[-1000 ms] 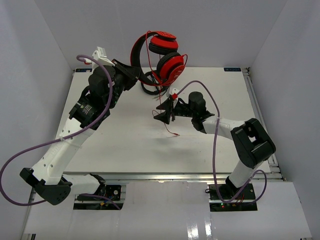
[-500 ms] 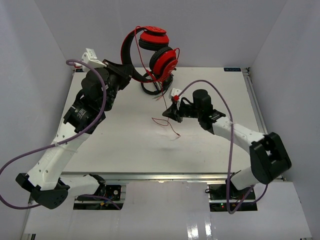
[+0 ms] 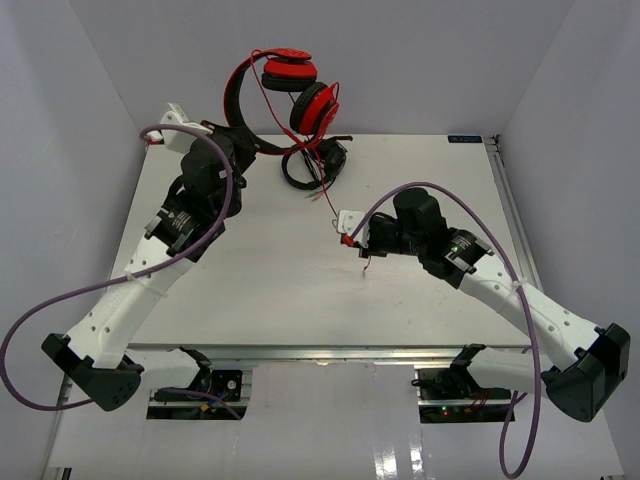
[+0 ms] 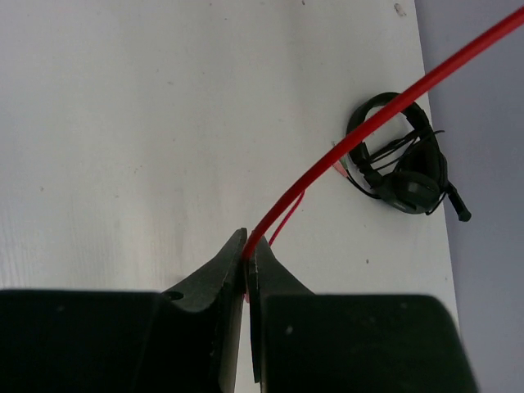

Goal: Wrap the headphones

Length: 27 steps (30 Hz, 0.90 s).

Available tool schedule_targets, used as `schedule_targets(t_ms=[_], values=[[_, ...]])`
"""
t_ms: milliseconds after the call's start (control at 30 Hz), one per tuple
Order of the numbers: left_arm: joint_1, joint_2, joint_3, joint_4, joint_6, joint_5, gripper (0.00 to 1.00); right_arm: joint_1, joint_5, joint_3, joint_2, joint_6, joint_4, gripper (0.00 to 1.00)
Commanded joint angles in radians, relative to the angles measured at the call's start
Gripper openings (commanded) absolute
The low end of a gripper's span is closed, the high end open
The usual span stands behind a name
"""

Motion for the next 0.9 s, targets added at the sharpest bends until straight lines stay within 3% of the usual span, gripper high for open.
schedule_targets(t_ms=[0,333,567,867], values=[[-0.001,0.047,0.051,0.095,0.058,-0.107,0.0,0.017,0.093,0.106,-0.009,-0.106,-0.112,0.08],[0.004,0.202,0.05,0.117,0.112,-0.12,0.0,0.072,0.261,0.215,0.013,-0.272,-0.148,0.08],[0.005,0.257,0.019,0.118,0.157,-0.062,0.0,0.085,0.486,0.206,0.006,-0.425,-0.071,0.08],[0.005,0.245,-0.085,0.12,0.241,0.078,0.0,0.049,0.574,0.244,0.021,-0.492,0.001,0.08]])
